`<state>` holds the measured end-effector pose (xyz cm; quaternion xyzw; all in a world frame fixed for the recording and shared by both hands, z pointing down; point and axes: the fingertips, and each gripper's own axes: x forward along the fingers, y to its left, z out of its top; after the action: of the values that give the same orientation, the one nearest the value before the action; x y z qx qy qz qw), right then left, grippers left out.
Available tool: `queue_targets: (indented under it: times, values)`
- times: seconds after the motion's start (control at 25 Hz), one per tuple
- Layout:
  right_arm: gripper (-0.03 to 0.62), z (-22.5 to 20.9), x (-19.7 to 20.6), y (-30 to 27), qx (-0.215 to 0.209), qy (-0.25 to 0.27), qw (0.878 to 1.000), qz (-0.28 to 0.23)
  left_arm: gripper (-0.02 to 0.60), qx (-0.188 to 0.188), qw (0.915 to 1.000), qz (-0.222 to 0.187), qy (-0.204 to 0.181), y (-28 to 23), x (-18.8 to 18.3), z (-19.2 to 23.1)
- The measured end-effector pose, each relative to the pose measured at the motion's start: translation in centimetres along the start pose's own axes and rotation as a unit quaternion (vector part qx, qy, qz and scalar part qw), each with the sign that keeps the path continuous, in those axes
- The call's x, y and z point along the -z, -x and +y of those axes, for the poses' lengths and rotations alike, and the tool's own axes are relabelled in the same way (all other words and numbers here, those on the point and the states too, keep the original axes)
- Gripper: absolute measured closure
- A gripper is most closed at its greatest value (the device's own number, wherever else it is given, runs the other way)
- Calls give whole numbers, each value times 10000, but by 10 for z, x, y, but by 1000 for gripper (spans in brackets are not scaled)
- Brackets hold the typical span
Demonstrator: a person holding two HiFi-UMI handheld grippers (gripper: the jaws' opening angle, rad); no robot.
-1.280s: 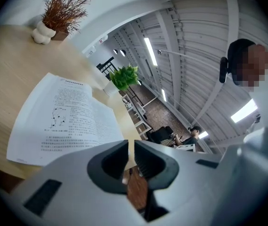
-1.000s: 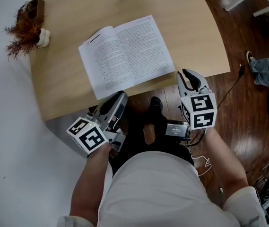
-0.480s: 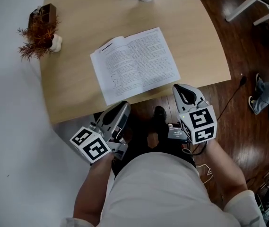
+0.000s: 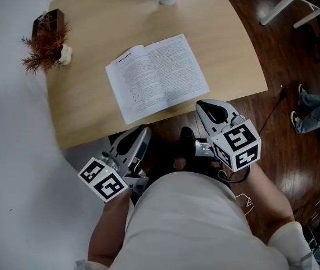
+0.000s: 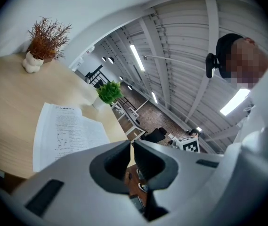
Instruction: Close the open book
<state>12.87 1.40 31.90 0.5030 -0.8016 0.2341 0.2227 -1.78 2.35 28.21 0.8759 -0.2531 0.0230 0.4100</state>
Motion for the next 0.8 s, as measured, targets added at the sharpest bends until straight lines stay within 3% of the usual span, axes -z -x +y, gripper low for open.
queue_targets:
  times: [0.28, 0.8]
  values:
    - [594, 19, -26, 20, -171, 196, 9993, -258, 568, 120, 9995, -20, -283, 11, -8, -20]
    - [594, 18, -44, 41, -35, 309, 9982, -507, 568, 286, 9975, 72, -639, 12, -14, -37]
